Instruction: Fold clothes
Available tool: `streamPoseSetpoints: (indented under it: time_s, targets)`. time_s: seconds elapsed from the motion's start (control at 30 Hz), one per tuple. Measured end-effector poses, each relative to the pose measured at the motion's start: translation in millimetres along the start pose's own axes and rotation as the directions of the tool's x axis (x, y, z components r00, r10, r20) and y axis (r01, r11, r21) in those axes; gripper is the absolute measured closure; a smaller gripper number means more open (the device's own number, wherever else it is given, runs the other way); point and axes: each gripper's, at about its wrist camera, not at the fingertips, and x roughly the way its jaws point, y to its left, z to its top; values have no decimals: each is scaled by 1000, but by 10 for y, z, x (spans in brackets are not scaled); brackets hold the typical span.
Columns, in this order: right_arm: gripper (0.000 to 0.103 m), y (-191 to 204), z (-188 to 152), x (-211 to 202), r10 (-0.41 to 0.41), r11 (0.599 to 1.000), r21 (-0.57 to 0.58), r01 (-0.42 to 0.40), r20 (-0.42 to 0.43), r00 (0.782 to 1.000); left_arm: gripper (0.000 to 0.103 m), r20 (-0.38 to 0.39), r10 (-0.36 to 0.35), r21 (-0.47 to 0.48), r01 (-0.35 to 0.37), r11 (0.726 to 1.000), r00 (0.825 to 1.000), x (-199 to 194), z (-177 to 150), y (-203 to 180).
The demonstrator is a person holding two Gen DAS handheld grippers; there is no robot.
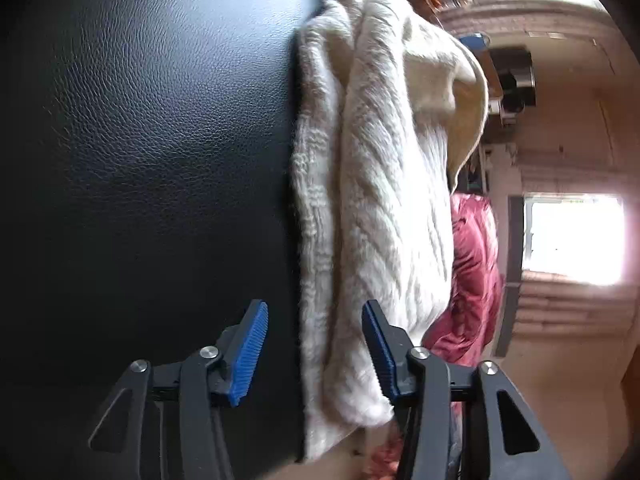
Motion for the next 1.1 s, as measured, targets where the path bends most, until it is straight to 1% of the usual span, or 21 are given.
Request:
streamPoseSetpoints:
  time_s: [0.07,0.13,0.2,0.23,0.3,0.37,0.43,0.5,0.57,0.6,0.67,0.77,0.9,0.93,0.97,1.0,1.07,1.1]
  targets:
    - [0,10,-2,9,-9,1000,-12,9,-3,1000,60,1,-11,-24,11,1000,1000,45,18,-7]
    - [0,10,-8,6,-13,1000,-16,13,-5,1000,64,3,-5,-37,5,999,1000,95,19,-22]
    - [0,4,-8,-1,-20,1000,-16,20,-2,1000,77,8,6,-47,-6,999,1000,154,4,-43]
    - [0,0,-4,-5,-22,1000,-13,22,-1,1000,79,11,11,-54,-10,998,1000,176,-3,-46]
    - [0,-5,5,-12,-25,1000,-8,25,1,1000,95,17,27,-77,-25,997,999,224,-22,-44]
    - [0,-7,14,-15,-28,1000,-5,28,3,1000,96,17,-1,-123,3,992,1000,275,-48,-16]
    - [0,-6,15,-11,-32,999,-8,32,1,999,97,27,-9,-137,13,990,1000,302,-69,-21]
    - [0,-7,13,-2,-31,999,-9,31,0,1000,90,16,-35,-161,37,986,999,335,-83,-19]
    - [0,-5,3,13,-33,999,-9,33,-4,999,90,14,-38,-192,40,981,999,318,-49,-11]
    - [0,-3,-2,21,-35,999,-9,35,-6,999,92,15,-22,-168,24,986,1000,330,-49,-65]
    - [0,-6,-13,42,-36,999,-7,36,-12,999,95,30,27,-89,-25,996,999,349,-69,-192]
    - [0,-12,-25,84,-47,999,-4,47,-26,999,99,61,67,-32,-65,997,996,351,-125,-285]
    - [0,-45,-23,208,-104,995,-7,103,-81,991,99,117,107,-33,-104,994,987,181,-145,-257]
    - [0,-64,-29,248,-104,995,0,104,-97,990,99,120,119,-20,-118,993,986,153,-146,-257]
    - [0,-86,-36,290,-100,995,9,101,-114,988,103,134,143,-1,-144,990,981,115,-155,-268]
    - [0,-110,-47,327,-80,996,25,84,-127,989,103,151,178,24,-184,983,972,75,-169,-290]
    - [0,-116,-47,365,-82,996,30,87,-135,987,103,143,200,52,-209,977,969,34,-186,-307]
    - [0,-115,-46,382,-86,995,30,91,-138,987,101,128,186,31,-192,981,974,1,-200,-278]
